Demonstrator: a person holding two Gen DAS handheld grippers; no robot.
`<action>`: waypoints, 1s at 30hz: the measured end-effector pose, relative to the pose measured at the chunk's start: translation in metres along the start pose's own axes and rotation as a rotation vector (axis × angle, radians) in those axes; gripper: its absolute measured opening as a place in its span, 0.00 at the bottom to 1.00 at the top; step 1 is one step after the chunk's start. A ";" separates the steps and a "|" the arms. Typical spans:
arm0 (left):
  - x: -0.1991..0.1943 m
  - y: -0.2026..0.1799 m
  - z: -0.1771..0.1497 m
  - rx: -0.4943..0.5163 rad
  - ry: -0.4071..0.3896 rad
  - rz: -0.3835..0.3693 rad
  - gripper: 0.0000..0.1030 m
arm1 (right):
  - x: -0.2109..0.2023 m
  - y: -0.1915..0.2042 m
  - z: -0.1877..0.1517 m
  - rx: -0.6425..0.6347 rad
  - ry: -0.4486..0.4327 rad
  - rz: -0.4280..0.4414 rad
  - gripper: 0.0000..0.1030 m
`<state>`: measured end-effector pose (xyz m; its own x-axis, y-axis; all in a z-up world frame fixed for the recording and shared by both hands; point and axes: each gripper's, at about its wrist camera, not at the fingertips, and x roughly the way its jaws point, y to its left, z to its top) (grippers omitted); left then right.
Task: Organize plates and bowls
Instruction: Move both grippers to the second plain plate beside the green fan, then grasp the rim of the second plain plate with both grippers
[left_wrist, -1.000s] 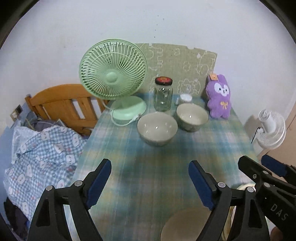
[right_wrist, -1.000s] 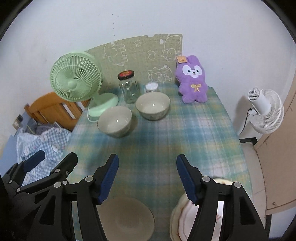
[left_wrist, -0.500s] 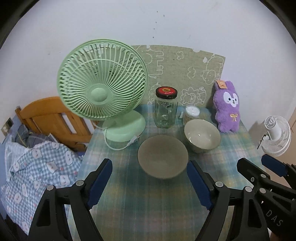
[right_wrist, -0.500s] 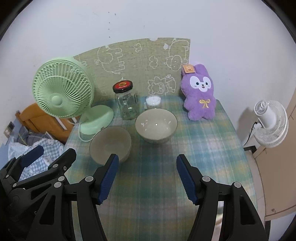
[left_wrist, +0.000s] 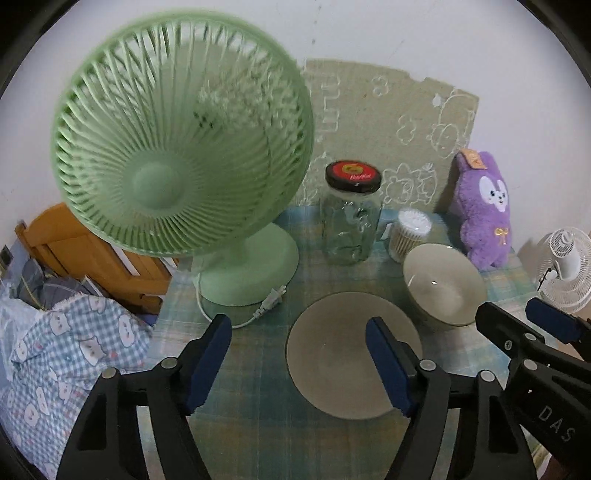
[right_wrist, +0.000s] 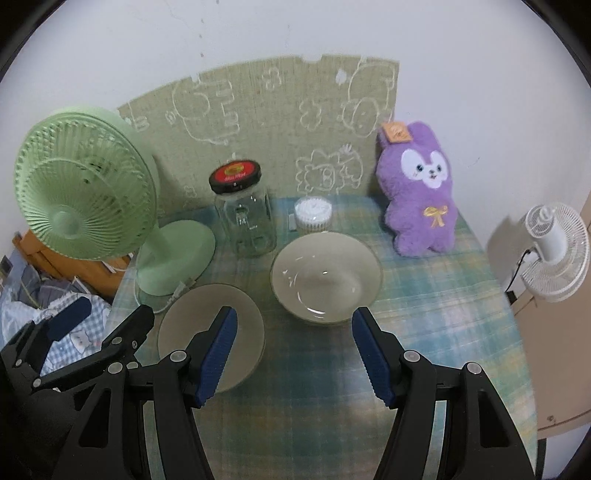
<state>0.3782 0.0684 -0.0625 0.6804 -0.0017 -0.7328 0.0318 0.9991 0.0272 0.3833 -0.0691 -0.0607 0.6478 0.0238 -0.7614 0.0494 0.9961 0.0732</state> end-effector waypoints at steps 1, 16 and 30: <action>0.006 0.001 -0.001 0.002 0.004 0.003 0.71 | 0.006 0.001 0.000 0.001 0.005 -0.002 0.66; 0.071 0.007 -0.016 0.005 0.097 -0.012 0.54 | 0.084 0.021 -0.007 -0.010 0.096 -0.006 0.50; 0.084 -0.003 -0.026 0.072 0.143 -0.058 0.30 | 0.108 0.042 -0.014 -0.057 0.150 -0.005 0.22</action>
<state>0.4163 0.0667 -0.1417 0.5646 -0.0477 -0.8240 0.1236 0.9920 0.0273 0.4452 -0.0232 -0.1489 0.5270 0.0269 -0.8494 0.0066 0.9993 0.0357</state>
